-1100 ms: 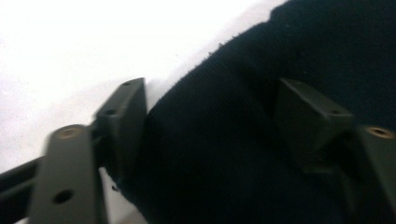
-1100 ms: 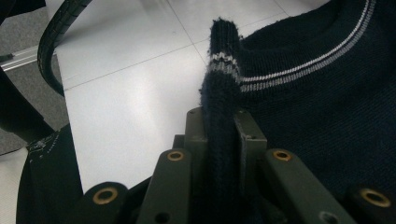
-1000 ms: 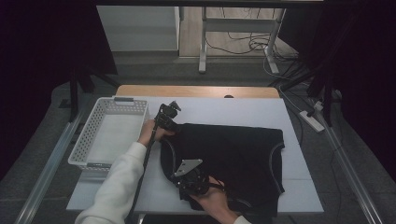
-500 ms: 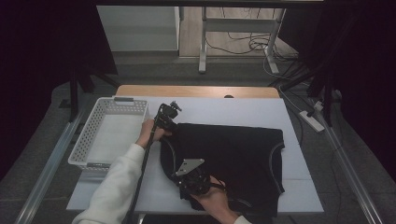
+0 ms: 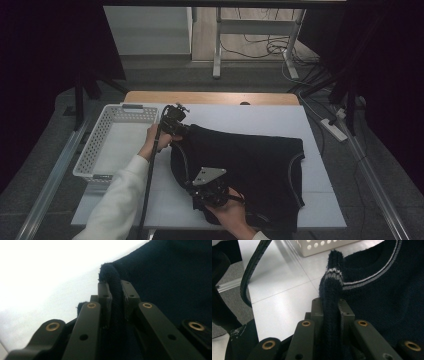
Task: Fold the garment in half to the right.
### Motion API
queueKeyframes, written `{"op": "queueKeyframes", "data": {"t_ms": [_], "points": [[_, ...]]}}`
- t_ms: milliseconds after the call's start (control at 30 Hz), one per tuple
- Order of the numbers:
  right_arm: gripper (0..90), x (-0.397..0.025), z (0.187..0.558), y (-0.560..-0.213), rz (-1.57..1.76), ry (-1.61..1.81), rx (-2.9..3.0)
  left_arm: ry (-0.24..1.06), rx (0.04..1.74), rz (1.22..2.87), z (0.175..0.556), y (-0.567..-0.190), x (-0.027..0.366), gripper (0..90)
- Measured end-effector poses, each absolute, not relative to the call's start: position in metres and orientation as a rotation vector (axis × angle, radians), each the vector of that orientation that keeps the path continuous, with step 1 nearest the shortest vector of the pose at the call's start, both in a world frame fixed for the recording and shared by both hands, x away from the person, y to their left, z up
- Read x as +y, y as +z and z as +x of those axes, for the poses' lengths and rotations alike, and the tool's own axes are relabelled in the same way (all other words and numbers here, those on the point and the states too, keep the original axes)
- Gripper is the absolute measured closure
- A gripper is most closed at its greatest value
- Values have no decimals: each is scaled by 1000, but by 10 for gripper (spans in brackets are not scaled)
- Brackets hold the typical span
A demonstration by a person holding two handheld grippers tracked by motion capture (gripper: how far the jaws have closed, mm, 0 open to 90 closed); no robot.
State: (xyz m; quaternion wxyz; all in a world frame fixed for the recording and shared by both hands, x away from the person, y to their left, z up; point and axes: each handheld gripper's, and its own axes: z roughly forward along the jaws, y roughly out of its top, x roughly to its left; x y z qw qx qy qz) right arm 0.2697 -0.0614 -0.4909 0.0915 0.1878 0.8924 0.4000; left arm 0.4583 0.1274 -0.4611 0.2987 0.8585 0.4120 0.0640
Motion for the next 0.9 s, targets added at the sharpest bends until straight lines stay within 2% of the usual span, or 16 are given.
{"op": "queueKeyframes", "data": {"t_ms": [900], "points": [[781,-67,266,-482,562,1264,2576,178,1043,2186,451,-447,138,804]]}}
